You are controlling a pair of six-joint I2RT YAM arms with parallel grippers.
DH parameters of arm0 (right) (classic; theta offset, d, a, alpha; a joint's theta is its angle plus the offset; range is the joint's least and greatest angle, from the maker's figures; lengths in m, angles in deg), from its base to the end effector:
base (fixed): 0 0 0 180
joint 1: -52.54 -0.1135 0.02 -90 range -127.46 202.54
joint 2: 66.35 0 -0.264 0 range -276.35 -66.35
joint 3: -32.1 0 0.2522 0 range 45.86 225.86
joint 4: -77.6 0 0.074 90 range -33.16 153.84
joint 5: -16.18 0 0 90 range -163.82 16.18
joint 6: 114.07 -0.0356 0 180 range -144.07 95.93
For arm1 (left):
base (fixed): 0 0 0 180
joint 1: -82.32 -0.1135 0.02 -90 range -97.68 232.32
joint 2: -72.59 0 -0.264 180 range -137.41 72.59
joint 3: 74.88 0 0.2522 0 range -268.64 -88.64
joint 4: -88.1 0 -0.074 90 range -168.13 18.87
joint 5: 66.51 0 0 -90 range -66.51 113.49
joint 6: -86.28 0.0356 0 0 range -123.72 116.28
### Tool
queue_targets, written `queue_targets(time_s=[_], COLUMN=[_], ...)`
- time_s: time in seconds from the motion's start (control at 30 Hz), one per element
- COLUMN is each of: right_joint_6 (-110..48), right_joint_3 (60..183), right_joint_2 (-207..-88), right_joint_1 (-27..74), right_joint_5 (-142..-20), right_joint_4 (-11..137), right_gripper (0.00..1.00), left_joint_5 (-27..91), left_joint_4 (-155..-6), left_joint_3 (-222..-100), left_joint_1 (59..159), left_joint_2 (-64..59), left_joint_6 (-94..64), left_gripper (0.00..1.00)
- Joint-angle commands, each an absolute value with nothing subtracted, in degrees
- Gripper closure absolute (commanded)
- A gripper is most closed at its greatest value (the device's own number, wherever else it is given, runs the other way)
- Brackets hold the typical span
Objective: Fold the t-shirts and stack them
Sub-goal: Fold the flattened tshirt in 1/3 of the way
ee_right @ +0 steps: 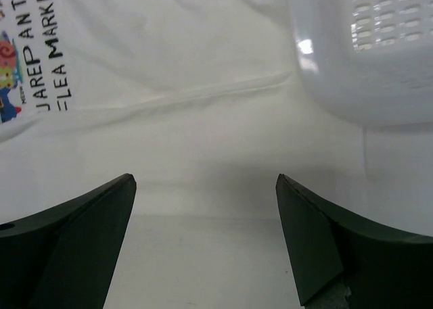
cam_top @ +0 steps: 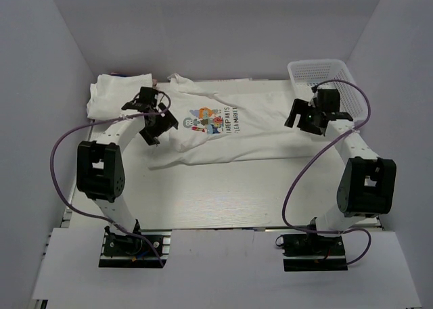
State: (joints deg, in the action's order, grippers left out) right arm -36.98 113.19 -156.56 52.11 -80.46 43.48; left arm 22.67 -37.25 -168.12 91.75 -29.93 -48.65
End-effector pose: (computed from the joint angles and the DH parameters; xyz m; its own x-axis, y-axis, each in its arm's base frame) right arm 0.3496 0.0067 0.2626 -0.6882 0.2168 -0.6924 0.0637 0.9687 0.2400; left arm 0.3693 -0.0608 0.2321 -0.7387 -0.5932 -0.3202 -0.5142 0.8030 -0.3013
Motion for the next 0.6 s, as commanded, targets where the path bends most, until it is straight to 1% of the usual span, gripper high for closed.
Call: queue_targets(time_s=[0.0,0.07,0.1,0.17,0.33,0.4,0.43,0.53,0.57], right_joint_6=[-35.14,-35.75,-35.93,-35.93,-36.02,-36.99,-38.29,-41.72,-42.08], right_joint_3=[111.25,110.38,110.2,110.02,110.81,106.96,105.55,98.0,96.85], right_joint_2=[-157.31,-158.89,-159.24,-161.88,-166.89,-166.2,-163.84,-159.97,-159.26], right_joint_1=[49.99,48.94,48.41,48.05,47.52,47.35,47.52,47.53,47.53], right_joint_5=[-85.24,-87.01,-87.27,-86.57,-81.65,-81.29,-81.29,-80.15,-80.06], right_joint_4=[45.38,46.35,48.53,49.42,44.6,44.16,44.76,43.99,43.98], right_gripper=[0.1,0.1,0.1,0.1,0.1,0.1,0.1,0.1,0.1], left_joint_5=[28.04,29.63,30.25,31.38,29.02,28.23,27.62,26.48,25.17], left_joint_4=[-39.97,-42.17,-45.93,-47.63,-47.72,-47.72,-47.72,-45.62,-44.92], left_joint_3=[-162.39,-158.0,-154.5,-151.76,-147.27,-143.77,-142.27,-136.12,-133.32], left_joint_1=[92.42,92.42,92.42,91.38,91.37,91.37,91.37,90.75,90.75], left_joint_2=[-23.39,-22.6,-22.59,-22.59,-24.53,-24.53,-24.0,-20.41,-17.0], left_joint_6=[-49.69,-50.21,-49.61,-49.6,-48.99,-48.99,-49.51,-51.35,-51.97], left_gripper=[0.0,0.0,0.0,0.0,0.0,0.0,0.0,0.0,0.0])
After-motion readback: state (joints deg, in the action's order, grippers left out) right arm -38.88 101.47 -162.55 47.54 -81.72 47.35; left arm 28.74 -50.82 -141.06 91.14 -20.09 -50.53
